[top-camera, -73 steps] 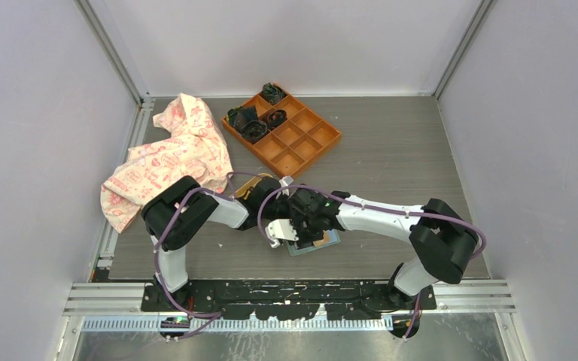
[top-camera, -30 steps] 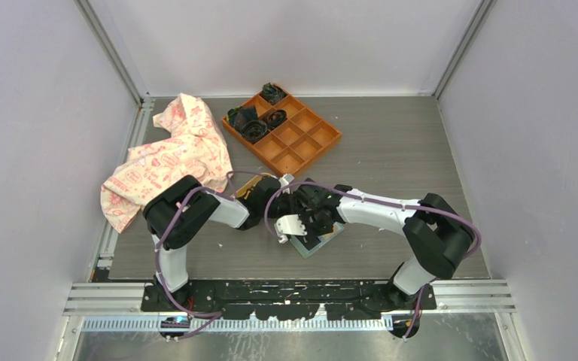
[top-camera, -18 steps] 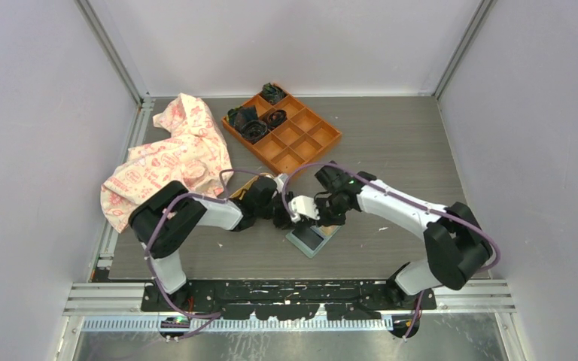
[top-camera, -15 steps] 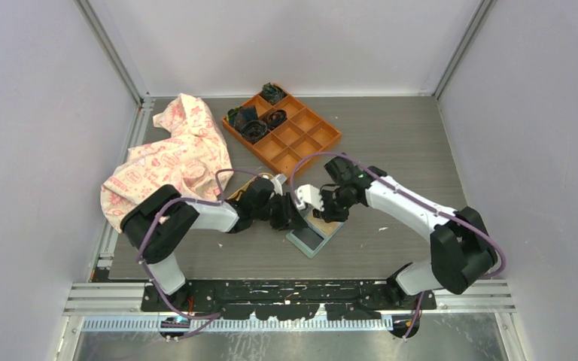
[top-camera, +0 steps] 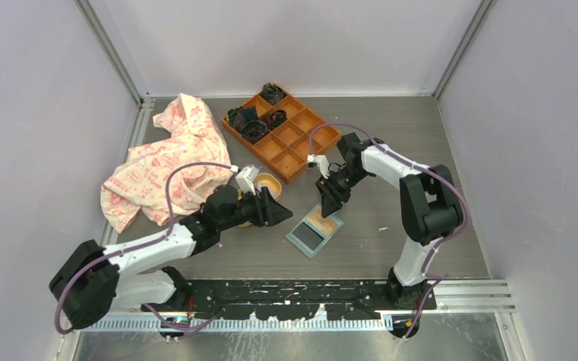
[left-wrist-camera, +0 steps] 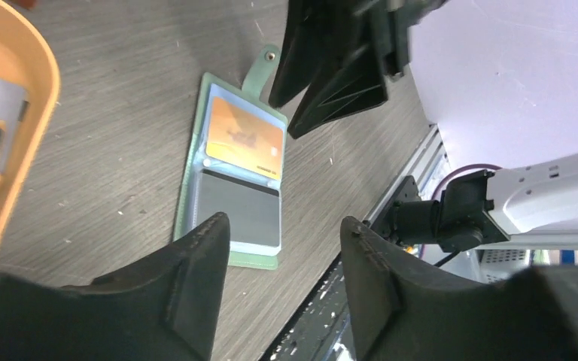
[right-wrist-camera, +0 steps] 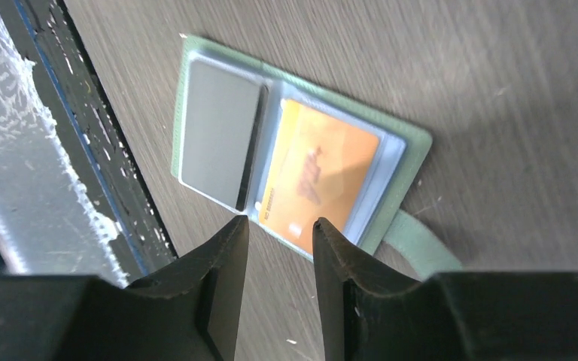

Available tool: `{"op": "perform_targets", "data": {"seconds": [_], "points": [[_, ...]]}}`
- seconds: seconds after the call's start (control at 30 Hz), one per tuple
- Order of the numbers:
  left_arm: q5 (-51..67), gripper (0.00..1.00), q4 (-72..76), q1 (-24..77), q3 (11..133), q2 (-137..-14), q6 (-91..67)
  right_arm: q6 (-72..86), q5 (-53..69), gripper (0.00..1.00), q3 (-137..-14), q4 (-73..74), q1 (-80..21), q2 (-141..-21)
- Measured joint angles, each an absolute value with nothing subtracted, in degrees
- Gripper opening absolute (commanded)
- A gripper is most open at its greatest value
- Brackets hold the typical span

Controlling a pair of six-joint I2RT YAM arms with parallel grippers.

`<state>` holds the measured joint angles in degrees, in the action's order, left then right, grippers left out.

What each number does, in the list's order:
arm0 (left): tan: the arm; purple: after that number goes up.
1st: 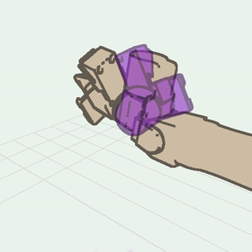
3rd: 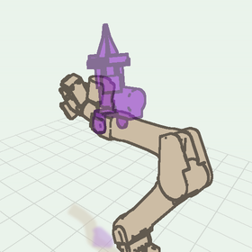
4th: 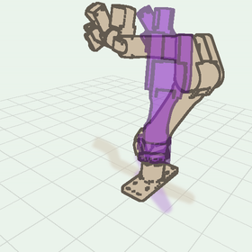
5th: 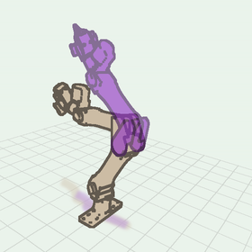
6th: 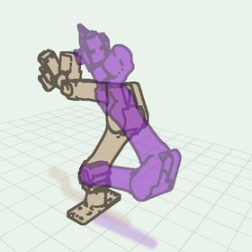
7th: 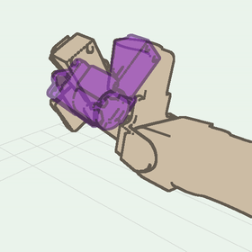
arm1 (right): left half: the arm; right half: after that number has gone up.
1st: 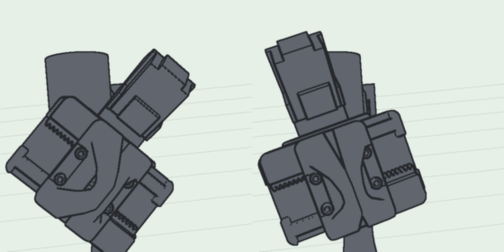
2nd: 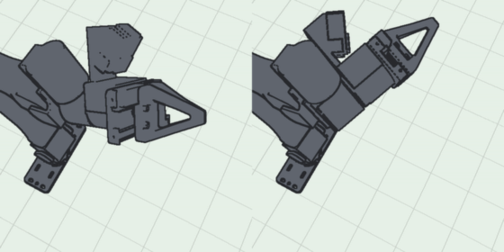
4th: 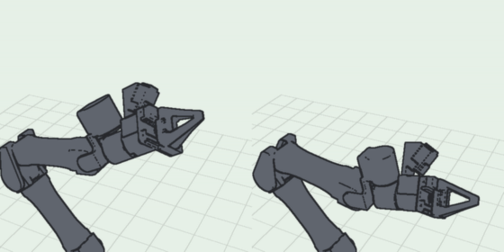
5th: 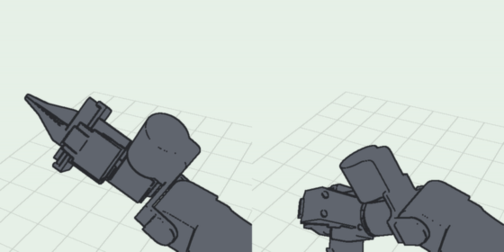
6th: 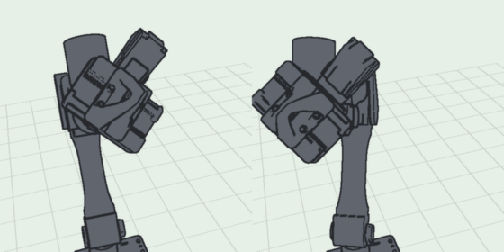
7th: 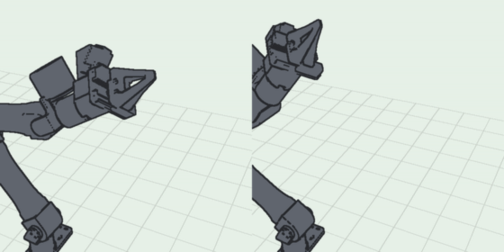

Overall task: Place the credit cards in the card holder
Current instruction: Insert the credit card into the card slot.

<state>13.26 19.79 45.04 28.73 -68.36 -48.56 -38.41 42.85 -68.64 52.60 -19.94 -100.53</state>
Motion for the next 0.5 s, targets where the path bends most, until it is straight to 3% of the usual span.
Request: {"op": "perform_targets", "data": {"seconds": [0.07, 0.13, 0.3, 0.5], "points": [[11.7, 0.75, 20.0, 44.9, 26.5, -64.0, -46.9, -36.2, 41.7, 0.43, -68.6, 53.4, -19.6, -102.9], [10.1, 0.76, 20.3, 44.8, 23.8, -60.2, -45.8, -34.0, 40.1, 0.43, -68.6, 54.0, -19.6, -104.5], [8.8, 0.71, 23.8, 44.6, 16.9, -56.6, -45.8, -31.0, 36.8, 0.44, -68.6, 54.0, -19.6, -105.1], [12.3, 0.59, 29.8, 44.5, 15.6, -62.3, -47.5, -29.4, 34.5, 0.44, -68.7, 53.9, -19.6, -107.3]]}}
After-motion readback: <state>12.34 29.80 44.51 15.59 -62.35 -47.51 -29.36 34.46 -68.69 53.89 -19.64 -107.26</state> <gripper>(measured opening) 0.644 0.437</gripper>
